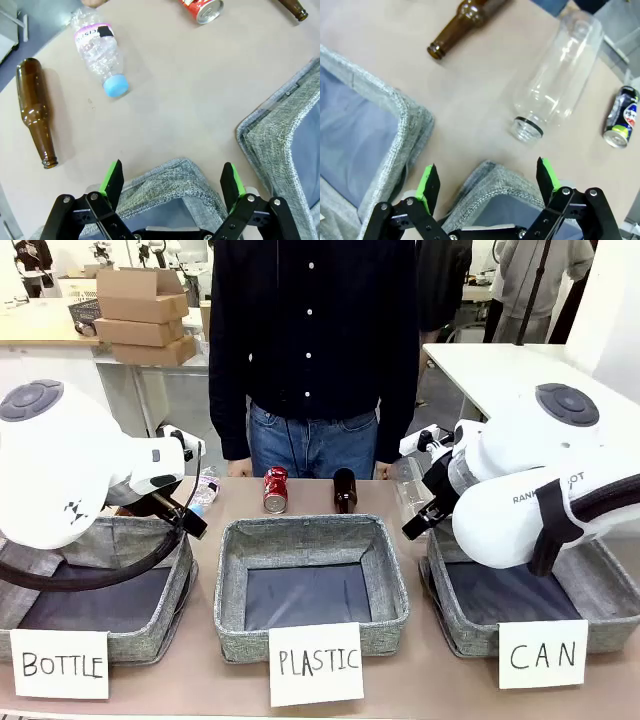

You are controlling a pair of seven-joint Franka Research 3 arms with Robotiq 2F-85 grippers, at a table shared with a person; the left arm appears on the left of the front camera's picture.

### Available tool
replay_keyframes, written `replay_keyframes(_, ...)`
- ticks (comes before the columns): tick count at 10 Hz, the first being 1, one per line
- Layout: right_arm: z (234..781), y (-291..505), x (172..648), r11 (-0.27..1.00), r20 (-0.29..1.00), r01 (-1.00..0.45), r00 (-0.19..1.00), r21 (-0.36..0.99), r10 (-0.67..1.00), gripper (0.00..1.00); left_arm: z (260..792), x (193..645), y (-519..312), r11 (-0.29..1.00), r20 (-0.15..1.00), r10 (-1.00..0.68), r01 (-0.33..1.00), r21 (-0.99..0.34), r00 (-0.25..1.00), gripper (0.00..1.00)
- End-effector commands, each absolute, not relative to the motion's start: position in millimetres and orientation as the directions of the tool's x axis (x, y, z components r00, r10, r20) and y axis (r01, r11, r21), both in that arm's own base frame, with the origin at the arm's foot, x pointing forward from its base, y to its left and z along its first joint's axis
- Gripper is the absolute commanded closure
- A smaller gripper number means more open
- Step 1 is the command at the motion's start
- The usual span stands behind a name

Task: Sort the can waste into the basket.
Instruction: Pick up the can waste from the table and place it in the right Fabric basket.

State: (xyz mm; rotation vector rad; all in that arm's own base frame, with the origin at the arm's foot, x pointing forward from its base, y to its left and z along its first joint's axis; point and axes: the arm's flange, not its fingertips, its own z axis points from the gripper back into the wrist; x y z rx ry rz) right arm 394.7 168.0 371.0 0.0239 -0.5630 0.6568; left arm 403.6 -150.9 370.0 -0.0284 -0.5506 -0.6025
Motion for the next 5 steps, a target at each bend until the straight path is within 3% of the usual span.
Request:
replay_keyframes(1,371.1,168.0,394.7,0.797,0.503,-0.584,0.648,-0.153,0.571,0.00,370.1,403.6,-150.9,0.828,0.500,-0.530,0.545,0.132,0.685,0.00)
replay_keyframes(5,371.1,168.0,394.7,0.797,0.503,-0.584,0.648,-0.153,0.571,0.00,370.1,403.6,-150.9,0.828,0.500,-0.530,0.545,0.132,0.685,0.00)
